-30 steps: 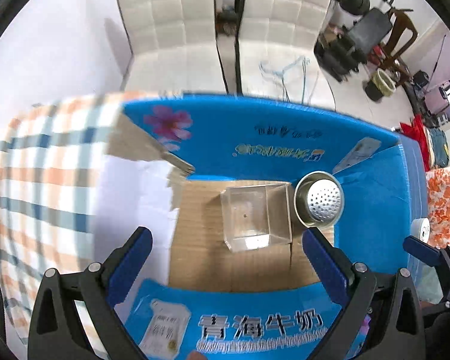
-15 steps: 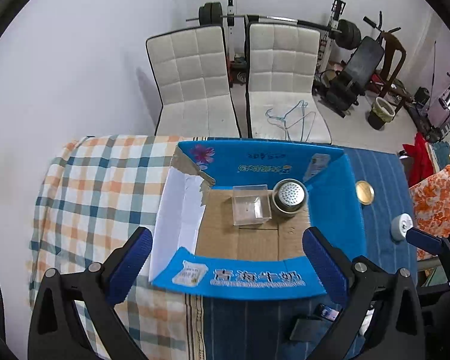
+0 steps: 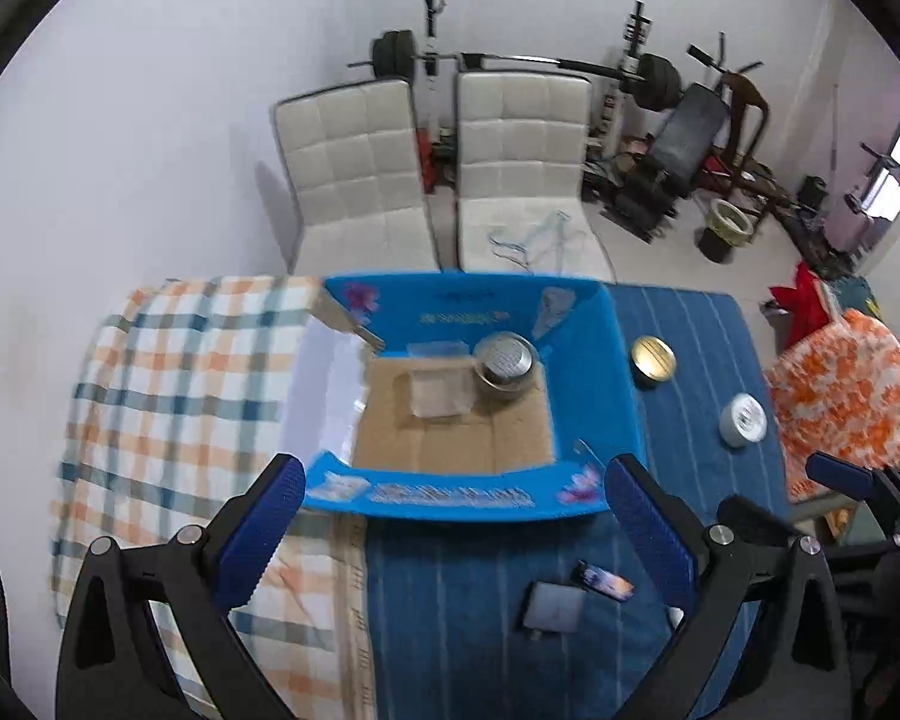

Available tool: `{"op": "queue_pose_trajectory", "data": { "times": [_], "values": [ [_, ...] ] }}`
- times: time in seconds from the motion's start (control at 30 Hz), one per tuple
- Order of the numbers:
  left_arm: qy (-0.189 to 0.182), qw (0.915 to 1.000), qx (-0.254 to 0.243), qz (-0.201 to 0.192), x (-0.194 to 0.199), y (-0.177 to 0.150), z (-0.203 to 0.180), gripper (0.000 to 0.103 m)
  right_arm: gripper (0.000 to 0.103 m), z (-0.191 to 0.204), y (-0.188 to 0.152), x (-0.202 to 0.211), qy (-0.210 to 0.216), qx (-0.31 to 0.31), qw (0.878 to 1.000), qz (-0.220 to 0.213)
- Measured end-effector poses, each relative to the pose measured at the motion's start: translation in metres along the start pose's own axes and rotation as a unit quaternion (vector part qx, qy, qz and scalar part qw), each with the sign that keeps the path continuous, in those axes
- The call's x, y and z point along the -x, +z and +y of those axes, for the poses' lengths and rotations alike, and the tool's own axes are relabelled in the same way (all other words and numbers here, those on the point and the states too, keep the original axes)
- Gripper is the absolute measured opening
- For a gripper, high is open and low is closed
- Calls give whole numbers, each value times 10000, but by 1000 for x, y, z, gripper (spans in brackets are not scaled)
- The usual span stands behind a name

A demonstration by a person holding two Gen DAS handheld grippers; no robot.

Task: Organize rigid objects
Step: 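Grasp the grey charger with the left tool while the right tool grasps the white compact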

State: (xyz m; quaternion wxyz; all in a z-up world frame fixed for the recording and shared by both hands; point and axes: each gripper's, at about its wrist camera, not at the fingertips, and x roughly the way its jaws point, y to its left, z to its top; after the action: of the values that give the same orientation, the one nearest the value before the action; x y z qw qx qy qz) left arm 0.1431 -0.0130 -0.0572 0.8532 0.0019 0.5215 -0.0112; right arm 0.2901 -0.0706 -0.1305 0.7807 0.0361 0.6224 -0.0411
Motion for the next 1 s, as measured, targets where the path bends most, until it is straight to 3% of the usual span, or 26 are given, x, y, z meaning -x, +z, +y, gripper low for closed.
{"op": "queue_pose_trajectory", "data": {
  "times": [0.13,0.33,0.47,0.6,0.63,0.67,0.77,0.83,0.93,1.0],
  "values": [
    [-281,9979,-217,550,-36,-34,-25,103,103,-54,-35,-34,-346,-426,9971,521],
    [-654,9820,-297,1750,-132,-99,-62,103,103,-122,-99,-119,-412,-1056,9808,1589],
    [-589,9709,-536,2257,-190,-135,-87,92,103,-139,-117,-160,-400,-1218,9750,1817],
    [-564,9604,-491,2686,-234,-158,-98,90,103,-136,-114,-188,-281,-1081,9771,1808],
    [-557,9582,-440,2772,-242,-162,-97,74,103,-133,-113,-196,-259,-1013,9780,1807],
    [-495,9558,-403,2871,-251,-168,-97,65,103,-131,-112,-203,-277,-954,9780,1834],
    [-374,9623,-496,2649,-247,-170,-100,58,92,-127,-112,-218,-270,-886,9773,1904],
    [-277,9637,-349,2633,-246,-174,-93,58,77,-126,-114,-225,-451,-836,9757,1976],
    [-87,9653,-4,2609,-245,-179,-72,58,77,-126,-116,-225,-475,-767,9768,1943],
    [-157,9645,216,2629,-249,-182,-61,59,77,-130,-118,-224,-448,-759,9766,1963]
  ]
}}
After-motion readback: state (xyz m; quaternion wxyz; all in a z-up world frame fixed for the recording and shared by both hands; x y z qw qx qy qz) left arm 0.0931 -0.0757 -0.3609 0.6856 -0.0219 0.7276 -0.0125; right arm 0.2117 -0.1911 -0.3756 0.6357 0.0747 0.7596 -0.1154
